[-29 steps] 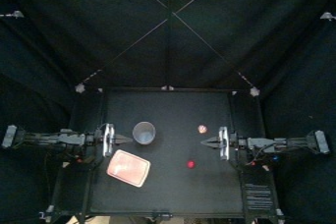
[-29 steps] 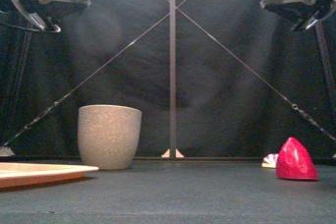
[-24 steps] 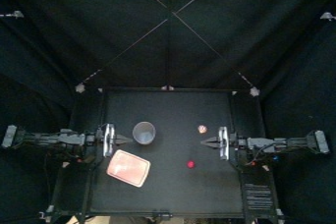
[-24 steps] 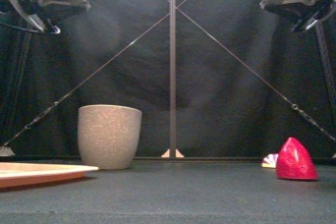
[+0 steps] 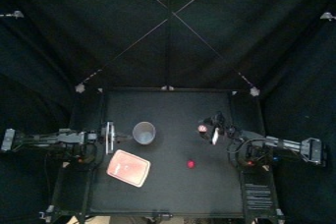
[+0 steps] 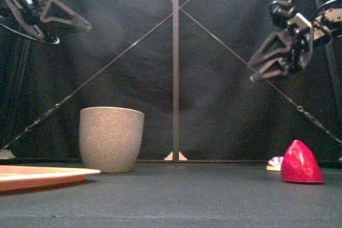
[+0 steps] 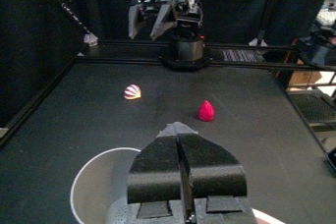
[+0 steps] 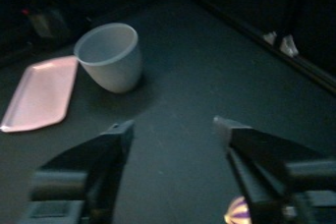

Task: Pick the onion then place it in the grey bowl
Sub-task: Pick the onion

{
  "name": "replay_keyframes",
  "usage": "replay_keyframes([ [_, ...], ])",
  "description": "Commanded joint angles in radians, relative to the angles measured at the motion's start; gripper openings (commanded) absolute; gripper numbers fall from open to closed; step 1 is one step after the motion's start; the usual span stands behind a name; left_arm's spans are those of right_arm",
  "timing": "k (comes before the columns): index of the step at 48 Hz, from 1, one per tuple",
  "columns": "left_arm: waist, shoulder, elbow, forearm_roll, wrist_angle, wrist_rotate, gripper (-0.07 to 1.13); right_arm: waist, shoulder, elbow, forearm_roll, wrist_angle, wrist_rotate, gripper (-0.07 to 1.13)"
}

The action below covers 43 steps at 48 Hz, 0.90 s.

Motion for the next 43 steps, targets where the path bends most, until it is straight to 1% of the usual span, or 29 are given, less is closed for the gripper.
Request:
replay_keyframes([
  [1,0.002,0.002,-0.029,0.009,-0.005,0.002,0.0,-0.055,0.061,-0.023,-0.006,0.048,-0.003,1.06],
  [5,0.003,0.002,-0.029,0.012,-0.005,0.002,0.0,-0.091,0.12,-0.02,-0.026,0.078,-0.006,1.05],
  [11,0.003,0.003,-0.028,0.014,-0.005,0.002,0.0,-0.132,0.221,-0.018,-0.112,0.107,-0.005,1.05],
  [17,0.003,0.002,-0.023,0.012,-0.005,0.002,0.0,-0.167,0.319,-0.02,-0.164,0.115,-0.002,1.05],
  [24,0.003,0.002,-0.02,0.014,-0.003,0.002,0.0,-0.192,0.43,-0.032,-0.181,0.115,-0.003,1.05],
  [28,0.003,0.002,-0.02,0.014,-0.002,0.002,0.0,-0.192,0.471,-0.04,-0.181,0.115,-0.003,1.05],
  [43,0.003,0.002,-0.017,0.014,-0.005,0.002,0.0,-0.192,0.529,-0.032,-0.17,0.127,0.0,1.02],
])
